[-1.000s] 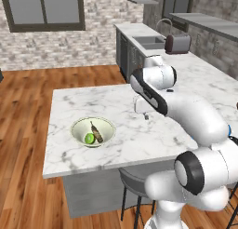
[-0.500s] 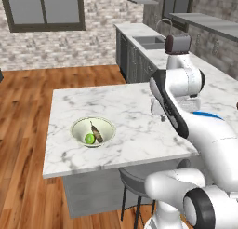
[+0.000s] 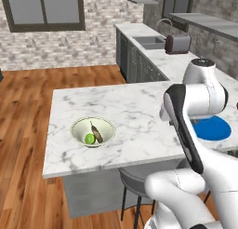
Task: Take the fruits from the plate on the dining counter and place two fruits in each bowl.
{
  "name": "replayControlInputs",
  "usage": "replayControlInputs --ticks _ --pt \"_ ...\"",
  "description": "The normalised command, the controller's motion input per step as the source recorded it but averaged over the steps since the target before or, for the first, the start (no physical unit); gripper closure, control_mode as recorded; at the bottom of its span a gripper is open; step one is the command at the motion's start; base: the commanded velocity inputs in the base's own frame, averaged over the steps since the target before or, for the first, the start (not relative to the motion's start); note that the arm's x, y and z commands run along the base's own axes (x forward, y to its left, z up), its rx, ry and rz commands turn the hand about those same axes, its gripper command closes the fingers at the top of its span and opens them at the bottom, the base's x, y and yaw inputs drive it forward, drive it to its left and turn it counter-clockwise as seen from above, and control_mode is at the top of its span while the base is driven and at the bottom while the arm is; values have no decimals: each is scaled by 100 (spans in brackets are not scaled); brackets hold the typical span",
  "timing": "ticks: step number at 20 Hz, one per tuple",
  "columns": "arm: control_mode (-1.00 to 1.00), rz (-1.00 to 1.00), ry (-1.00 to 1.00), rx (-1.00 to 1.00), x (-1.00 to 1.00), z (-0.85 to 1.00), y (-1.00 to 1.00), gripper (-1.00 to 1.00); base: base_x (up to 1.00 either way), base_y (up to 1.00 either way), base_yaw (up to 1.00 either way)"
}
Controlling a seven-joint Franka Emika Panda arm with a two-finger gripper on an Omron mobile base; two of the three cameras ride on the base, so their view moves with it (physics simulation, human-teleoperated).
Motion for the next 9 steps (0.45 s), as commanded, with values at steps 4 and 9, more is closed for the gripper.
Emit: replayControlInputs --ticks 4,9 --pt "-100 9 -31 0 -3 1 0 -100 0 0 0" --pt "-100 3 -17 0 0 20 0 -100 0 0 0"
